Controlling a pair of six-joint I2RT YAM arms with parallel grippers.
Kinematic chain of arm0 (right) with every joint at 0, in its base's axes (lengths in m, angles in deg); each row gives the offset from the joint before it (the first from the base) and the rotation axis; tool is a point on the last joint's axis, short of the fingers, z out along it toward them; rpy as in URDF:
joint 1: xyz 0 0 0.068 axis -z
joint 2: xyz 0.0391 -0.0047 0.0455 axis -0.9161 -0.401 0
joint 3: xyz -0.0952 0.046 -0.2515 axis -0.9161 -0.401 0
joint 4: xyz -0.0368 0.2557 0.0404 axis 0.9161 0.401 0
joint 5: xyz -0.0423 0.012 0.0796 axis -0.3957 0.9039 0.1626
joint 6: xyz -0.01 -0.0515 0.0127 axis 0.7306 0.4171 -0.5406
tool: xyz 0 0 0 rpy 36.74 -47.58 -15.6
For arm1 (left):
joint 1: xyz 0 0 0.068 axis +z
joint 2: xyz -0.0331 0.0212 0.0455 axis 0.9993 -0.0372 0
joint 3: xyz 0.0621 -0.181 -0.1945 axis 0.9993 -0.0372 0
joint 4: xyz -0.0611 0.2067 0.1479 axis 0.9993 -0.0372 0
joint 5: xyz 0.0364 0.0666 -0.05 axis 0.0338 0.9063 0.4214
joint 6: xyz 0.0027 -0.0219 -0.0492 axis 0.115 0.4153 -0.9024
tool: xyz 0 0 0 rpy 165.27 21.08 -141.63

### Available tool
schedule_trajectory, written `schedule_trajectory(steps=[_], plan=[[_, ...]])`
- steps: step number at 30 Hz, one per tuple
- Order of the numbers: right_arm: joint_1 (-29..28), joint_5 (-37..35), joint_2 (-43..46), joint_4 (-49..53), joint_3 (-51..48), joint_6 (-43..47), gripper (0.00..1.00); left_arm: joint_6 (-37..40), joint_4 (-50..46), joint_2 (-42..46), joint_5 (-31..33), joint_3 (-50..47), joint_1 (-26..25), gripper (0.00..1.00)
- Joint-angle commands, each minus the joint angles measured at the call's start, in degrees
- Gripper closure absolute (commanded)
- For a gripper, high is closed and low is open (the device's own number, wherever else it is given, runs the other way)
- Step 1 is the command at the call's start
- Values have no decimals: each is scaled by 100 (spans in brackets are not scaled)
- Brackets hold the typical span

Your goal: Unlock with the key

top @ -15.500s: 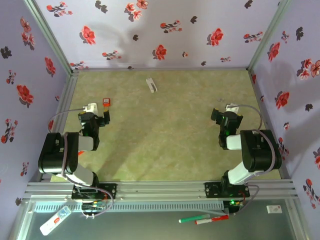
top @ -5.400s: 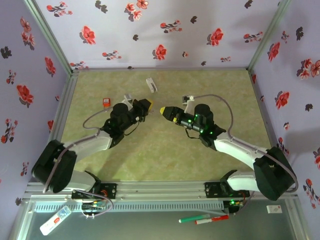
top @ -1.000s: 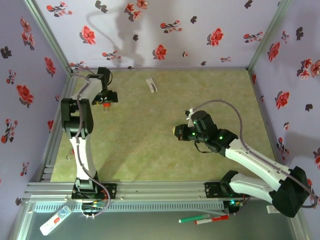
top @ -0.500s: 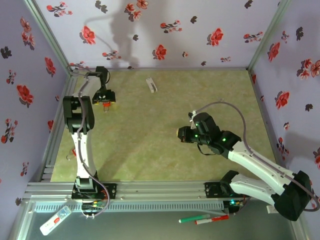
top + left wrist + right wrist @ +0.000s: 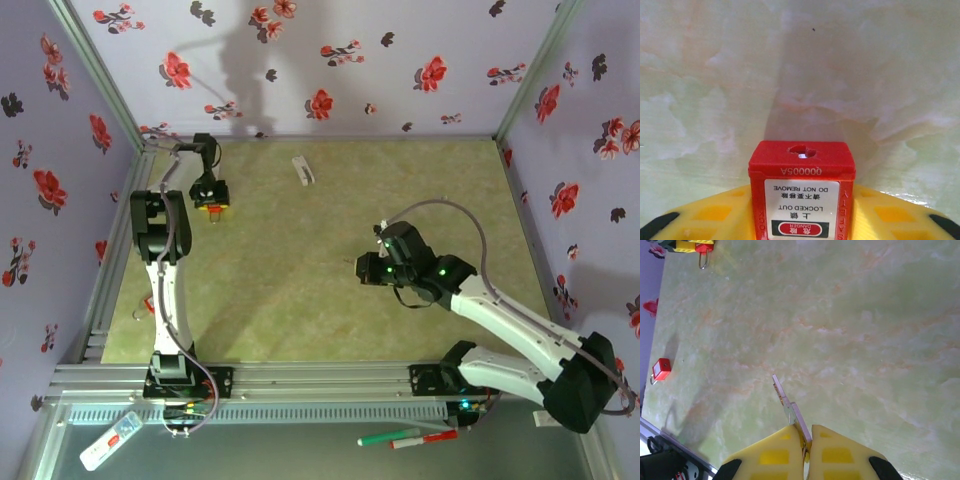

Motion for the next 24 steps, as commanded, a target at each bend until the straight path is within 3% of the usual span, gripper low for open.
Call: schedule_trajectory(steps=[1, 7, 13, 18, 24], plan=[[150, -46, -191, 275, 320, 317, 100, 145, -73, -62, -142, -134, 52, 57], [920, 909, -687, 199, 622, 701, 100, 218, 336, 381, -519, -661, 24, 67], [1608, 2090, -1345, 249, 1184, 1265, 100, 648, 1432, 1639, -1056, -1681, -442, 72], [2000, 2660, -1783, 753, 1909, 1716, 100, 1562, 2797, 3125, -1568, -2963, -1211, 75], [2033, 3004, -1982, 843, 2334, 1708, 100, 3002, 4424, 4645, -1956, -4729, -2007, 75]])
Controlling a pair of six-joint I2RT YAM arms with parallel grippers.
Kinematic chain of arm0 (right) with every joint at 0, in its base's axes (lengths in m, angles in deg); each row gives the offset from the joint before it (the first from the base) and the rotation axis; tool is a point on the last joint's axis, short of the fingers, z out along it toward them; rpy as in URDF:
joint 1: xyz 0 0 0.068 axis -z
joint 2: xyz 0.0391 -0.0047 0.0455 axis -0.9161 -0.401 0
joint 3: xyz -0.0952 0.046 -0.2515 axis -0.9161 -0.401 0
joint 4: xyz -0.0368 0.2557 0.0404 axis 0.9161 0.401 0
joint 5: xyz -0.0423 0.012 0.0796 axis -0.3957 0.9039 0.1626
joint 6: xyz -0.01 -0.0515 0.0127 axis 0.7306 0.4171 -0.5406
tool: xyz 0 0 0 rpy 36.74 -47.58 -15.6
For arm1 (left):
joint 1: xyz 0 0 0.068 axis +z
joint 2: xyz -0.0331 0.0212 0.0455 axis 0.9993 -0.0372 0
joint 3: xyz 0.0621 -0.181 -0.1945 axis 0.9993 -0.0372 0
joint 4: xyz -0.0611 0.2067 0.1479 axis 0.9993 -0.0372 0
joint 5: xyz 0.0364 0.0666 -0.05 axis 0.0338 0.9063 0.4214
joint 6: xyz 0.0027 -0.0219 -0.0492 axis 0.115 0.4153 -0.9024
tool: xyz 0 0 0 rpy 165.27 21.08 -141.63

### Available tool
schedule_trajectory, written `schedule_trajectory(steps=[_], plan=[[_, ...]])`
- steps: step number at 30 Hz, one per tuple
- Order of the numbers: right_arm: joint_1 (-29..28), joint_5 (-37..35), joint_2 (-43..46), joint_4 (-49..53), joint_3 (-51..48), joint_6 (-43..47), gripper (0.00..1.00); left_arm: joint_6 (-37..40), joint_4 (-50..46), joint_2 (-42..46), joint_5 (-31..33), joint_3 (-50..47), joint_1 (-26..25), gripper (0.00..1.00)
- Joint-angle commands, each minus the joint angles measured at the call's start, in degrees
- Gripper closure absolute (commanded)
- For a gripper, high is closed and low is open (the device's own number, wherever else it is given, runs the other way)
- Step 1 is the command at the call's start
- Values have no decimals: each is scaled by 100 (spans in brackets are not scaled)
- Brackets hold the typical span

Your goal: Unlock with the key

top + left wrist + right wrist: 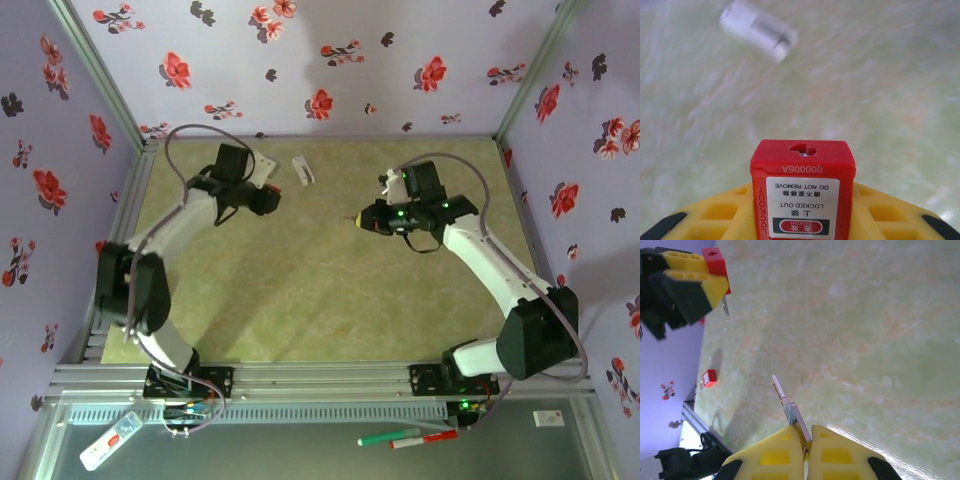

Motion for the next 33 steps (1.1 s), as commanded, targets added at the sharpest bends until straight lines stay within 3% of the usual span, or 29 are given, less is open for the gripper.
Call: schedule_trajectory(steps=[1, 6, 15, 33], plan=[[4, 412, -30, 366, 303, 261, 100, 1351, 1277, 547, -420, -900, -185, 76], [-35, 541, 96, 679, 503, 425, 100, 2595, 2234, 1250, -864, -2033, -526, 78], [-727, 741, -208, 917, 651, 705, 100, 3653, 2250, 1562, -810, -2325, -1056, 82], [-951, 404, -645, 949, 857, 735, 100, 3962, 2122, 1736, -771, -2412, -1412, 85]])
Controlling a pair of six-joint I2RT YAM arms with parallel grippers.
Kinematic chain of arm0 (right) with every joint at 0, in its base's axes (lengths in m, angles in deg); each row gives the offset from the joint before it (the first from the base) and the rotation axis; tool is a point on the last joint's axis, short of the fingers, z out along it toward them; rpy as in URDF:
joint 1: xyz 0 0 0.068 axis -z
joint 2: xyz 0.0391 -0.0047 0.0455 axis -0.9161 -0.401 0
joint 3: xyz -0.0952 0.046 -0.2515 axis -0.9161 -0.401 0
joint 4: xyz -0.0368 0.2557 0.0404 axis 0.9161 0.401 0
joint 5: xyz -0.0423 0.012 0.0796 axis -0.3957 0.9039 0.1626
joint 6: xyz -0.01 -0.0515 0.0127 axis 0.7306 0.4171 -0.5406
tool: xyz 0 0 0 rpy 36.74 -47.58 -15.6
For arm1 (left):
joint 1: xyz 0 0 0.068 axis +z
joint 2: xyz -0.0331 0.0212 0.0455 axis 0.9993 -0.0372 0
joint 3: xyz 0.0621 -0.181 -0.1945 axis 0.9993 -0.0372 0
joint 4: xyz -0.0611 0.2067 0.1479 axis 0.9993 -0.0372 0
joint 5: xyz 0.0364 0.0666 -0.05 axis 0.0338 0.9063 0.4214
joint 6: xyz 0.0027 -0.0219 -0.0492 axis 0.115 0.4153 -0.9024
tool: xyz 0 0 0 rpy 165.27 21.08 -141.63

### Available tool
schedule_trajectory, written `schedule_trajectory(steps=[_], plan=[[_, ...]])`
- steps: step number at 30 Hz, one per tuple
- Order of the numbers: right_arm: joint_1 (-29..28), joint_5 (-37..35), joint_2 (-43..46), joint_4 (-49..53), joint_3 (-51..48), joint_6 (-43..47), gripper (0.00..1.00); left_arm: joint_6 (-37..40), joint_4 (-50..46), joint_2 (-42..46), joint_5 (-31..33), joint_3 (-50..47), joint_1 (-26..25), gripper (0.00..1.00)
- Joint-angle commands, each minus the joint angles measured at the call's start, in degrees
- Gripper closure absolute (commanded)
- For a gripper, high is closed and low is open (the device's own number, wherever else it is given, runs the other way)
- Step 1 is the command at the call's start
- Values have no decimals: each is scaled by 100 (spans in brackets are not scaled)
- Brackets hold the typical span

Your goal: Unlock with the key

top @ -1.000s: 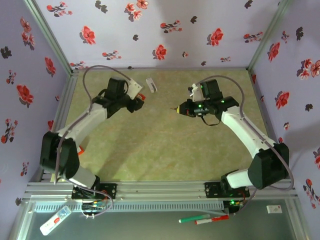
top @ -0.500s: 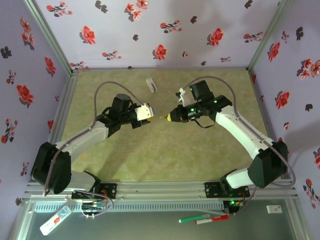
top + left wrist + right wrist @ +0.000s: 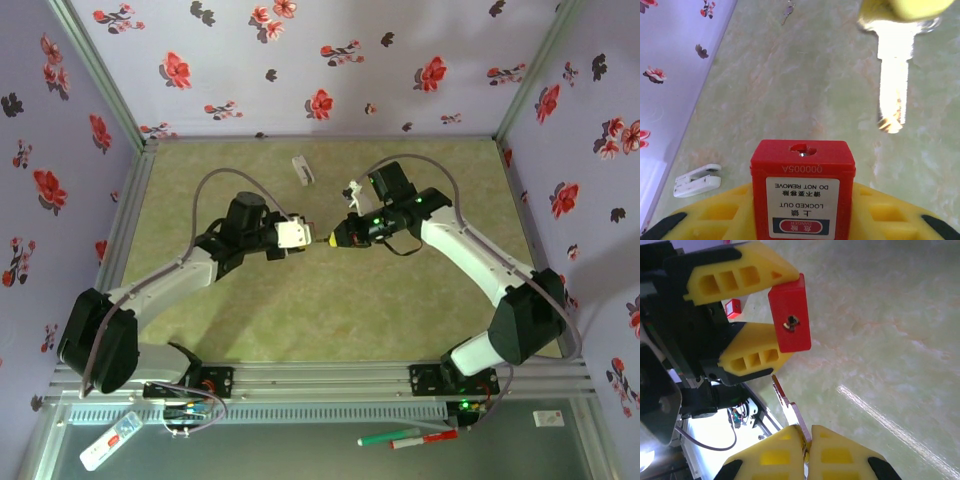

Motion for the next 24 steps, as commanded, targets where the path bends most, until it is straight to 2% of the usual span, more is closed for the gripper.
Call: schedule_trajectory(steps=[1, 24], plan=[[-14, -198, -115, 82, 212, 116, 100, 152, 94, 158, -80, -47, -77, 85], [101, -407, -316, -45, 194, 27, 100, 231, 51, 233, 45, -74, -370, 86]])
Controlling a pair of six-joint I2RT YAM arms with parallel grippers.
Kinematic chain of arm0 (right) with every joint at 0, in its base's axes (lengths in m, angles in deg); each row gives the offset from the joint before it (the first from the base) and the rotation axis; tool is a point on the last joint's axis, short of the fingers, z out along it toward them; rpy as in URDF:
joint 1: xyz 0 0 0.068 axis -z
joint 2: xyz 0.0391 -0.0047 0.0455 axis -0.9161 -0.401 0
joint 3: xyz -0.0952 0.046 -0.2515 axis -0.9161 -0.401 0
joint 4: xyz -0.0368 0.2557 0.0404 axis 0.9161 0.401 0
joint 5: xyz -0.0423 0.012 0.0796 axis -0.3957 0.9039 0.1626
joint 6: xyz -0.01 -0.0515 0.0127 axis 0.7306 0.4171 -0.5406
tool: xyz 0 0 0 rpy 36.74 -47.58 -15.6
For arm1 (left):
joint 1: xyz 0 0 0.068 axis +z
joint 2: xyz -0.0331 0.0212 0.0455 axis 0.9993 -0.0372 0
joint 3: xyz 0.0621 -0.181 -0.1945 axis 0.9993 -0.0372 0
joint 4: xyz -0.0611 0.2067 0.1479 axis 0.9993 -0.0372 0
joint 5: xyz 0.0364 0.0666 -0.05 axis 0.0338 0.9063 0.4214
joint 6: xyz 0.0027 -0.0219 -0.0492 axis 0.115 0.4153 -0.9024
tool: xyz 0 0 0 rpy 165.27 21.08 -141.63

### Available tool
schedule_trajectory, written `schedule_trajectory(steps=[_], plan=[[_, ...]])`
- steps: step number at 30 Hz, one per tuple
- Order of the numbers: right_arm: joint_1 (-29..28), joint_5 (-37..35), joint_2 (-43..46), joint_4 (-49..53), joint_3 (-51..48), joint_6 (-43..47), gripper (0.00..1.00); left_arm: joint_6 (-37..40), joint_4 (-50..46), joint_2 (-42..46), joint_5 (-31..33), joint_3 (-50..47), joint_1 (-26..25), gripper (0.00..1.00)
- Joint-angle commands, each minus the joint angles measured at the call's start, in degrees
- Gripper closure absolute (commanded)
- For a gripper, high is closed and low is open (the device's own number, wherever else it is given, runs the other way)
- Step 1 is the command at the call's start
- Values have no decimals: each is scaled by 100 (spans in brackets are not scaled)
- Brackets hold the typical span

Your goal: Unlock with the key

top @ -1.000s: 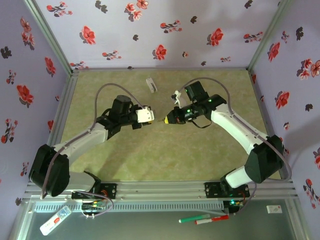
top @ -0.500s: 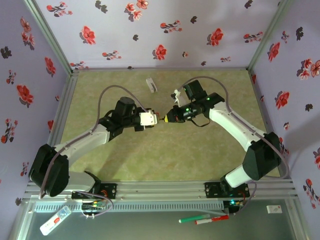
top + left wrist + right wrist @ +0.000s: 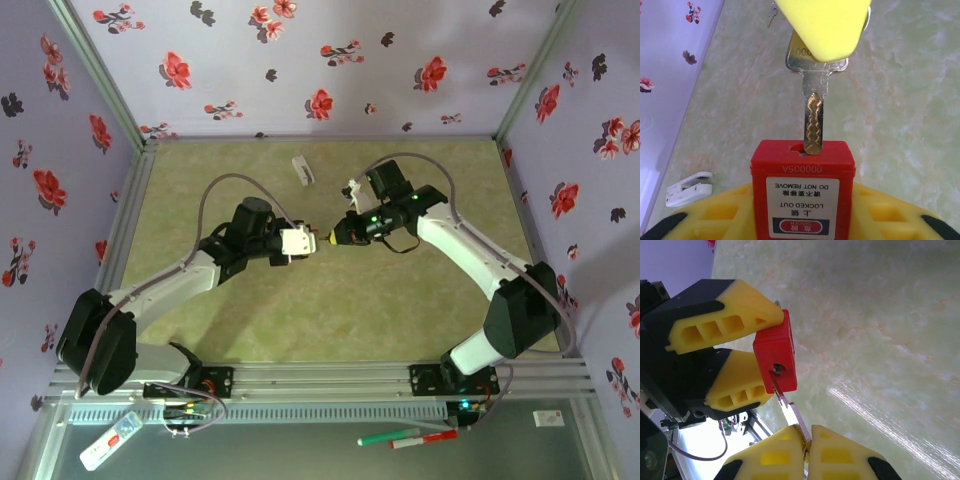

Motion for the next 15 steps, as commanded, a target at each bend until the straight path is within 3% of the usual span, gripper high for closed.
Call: schedule_trajectory(steps=[1, 11, 15], plan=[[64, -173, -119, -62, 102, 26, 100, 131, 134, 180, -111, 3, -90, 86], [17, -1, -174, -242, -4, -60, 100, -8, 244, 178, -118, 20, -151, 86], [-242, -237, -212, 46, 132, 409, 100, -173, 106, 140, -261, 140, -169, 88]])
